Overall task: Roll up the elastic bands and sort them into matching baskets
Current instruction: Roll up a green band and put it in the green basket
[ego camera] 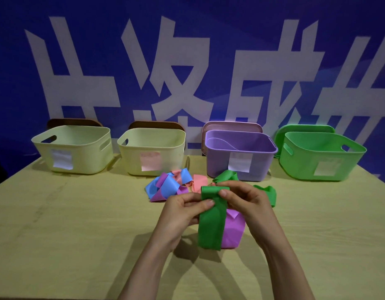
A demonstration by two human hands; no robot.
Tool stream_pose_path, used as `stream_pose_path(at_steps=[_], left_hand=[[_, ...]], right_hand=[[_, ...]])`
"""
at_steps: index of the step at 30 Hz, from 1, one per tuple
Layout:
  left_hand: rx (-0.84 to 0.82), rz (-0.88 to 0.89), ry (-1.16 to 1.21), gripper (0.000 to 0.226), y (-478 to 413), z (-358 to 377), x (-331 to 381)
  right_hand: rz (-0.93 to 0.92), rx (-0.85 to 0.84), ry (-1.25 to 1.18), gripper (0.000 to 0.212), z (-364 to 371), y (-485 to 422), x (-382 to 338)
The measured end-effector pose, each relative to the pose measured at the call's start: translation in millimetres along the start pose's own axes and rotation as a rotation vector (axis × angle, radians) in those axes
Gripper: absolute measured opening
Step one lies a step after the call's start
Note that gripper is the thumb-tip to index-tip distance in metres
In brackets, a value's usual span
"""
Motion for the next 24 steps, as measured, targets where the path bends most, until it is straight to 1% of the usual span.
stream_pose_path(at_steps=[3,8,12,15,17,18,21,24], left_hand=[[-0.016,0.0,-0.004,0.012,1,2,0],[-0.025,0.014,0.006,0.018,2,5,-1],[0.014,0.02,0.02,0.031,2,7,1],[0.024,0.056,0.031,0.03,3,8,2],[0.02,0.081,0.011,0.028,5,8,1],[0.025,0.091,-0.019,0.025,5,7,1],[0.054,0.133,-0.103,0.013,7,6,-2],[0.056,0.146,-0.112,0.015,8,6,-2]], right_hand=[[-0.01,0.002,-0.006,0.021,-4,1,1],[-0.053,0.01,0.031,0.029,-8,4,2],[-0.077,0.001,0.065,0.03,-7,5,1],[-0.069,-0.062,0.092,0.032,-7,8,0],[-0.041,-0.068,0.088,0.034,-6,11,1],[-0.025,-0.049,0.092,0.03,-6,12,1],[-0.005,-0.016,0.144,0.009,-5,12,1],[-0.013,0.008,0.145,0.006,-6,12,1]])
Point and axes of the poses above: each hand's wrist, its own y-axis away from the middle knuckle, its own z-axis out of the palm, x = y × z, the point moved 2 cm from there along -y, towards the middle knuckle, and after that the axes turned 7 degrees about y, right-handed, at the moved point
